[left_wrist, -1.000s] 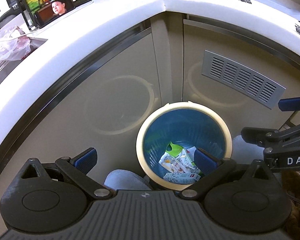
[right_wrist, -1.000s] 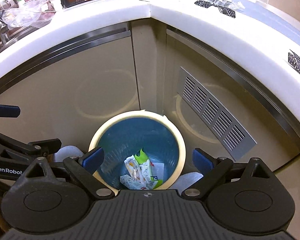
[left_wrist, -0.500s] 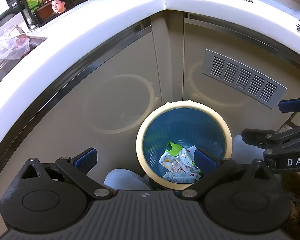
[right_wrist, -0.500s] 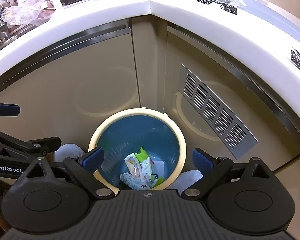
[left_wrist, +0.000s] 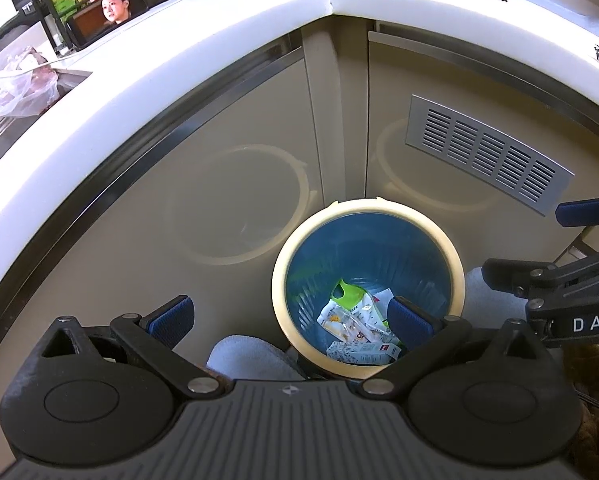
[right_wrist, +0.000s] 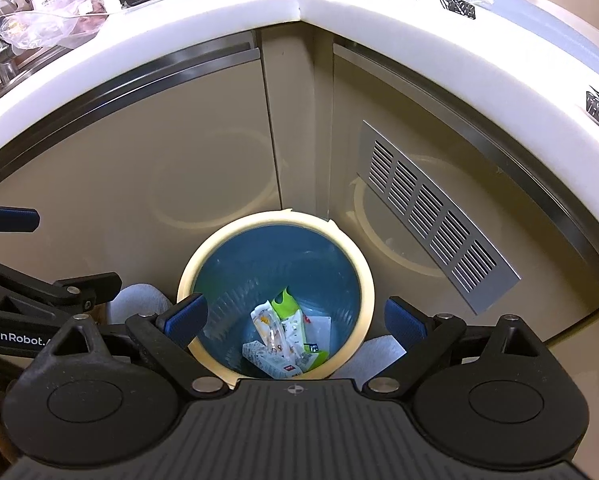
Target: Collect trash
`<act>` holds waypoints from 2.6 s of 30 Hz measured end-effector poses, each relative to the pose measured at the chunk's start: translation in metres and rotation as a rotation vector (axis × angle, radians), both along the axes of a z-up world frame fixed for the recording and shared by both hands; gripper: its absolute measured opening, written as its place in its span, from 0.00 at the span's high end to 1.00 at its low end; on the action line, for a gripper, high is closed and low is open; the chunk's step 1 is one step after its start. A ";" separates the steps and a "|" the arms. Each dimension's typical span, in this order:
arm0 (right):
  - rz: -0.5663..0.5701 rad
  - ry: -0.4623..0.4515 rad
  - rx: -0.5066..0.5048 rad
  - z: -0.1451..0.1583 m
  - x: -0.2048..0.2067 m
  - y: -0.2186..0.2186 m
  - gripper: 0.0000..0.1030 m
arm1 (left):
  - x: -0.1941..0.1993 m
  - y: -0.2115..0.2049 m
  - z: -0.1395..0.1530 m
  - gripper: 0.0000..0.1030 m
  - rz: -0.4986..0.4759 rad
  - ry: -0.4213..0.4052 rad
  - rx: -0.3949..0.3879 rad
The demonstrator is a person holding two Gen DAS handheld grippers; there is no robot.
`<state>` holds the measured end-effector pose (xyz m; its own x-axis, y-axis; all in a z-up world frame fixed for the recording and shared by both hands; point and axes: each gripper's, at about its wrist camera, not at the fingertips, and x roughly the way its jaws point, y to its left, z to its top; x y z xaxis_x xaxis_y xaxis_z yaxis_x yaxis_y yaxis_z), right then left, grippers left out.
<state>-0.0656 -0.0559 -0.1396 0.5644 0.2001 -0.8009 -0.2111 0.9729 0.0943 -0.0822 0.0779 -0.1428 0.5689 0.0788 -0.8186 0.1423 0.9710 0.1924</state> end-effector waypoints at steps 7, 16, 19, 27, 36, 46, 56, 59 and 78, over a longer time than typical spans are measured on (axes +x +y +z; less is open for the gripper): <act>0.000 0.002 0.001 -0.001 0.000 0.000 0.07 | 0.000 0.001 0.000 0.00 0.002 -0.006 -0.003; -0.008 -0.060 0.005 0.008 -0.004 -0.005 0.06 | -0.001 0.002 0.003 0.00 0.010 -0.023 0.001; -0.007 -0.092 0.020 0.016 -0.005 -0.009 0.06 | -0.001 0.003 0.005 0.00 0.011 -0.025 0.002; -0.031 -0.194 0.102 0.054 0.002 -0.029 0.05 | 0.004 0.007 0.012 0.00 0.023 -0.035 -0.002; -0.084 -0.333 0.134 0.093 0.026 -0.058 0.03 | 0.012 0.009 0.016 0.00 0.034 -0.030 -0.012; -0.165 -0.422 0.135 0.114 0.075 -0.085 0.03 | 0.022 0.012 0.014 0.00 0.047 -0.014 -0.012; -0.241 -0.465 0.154 0.117 0.124 -0.110 0.03 | 0.033 0.010 0.022 0.00 0.045 -0.017 -0.017; -0.258 -0.470 0.161 0.115 0.143 -0.118 0.03 | 0.038 0.009 0.026 0.00 0.043 -0.024 -0.020; -0.184 -0.419 0.164 0.088 0.257 -0.109 0.10 | 0.057 0.016 0.026 0.00 0.073 0.003 0.000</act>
<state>0.1911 -0.1648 -0.0515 0.8695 0.1716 -0.4632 -0.0899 0.9770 0.1932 -0.0252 0.0939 -0.1168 0.5591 0.1202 -0.8203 0.0713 0.9788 0.1919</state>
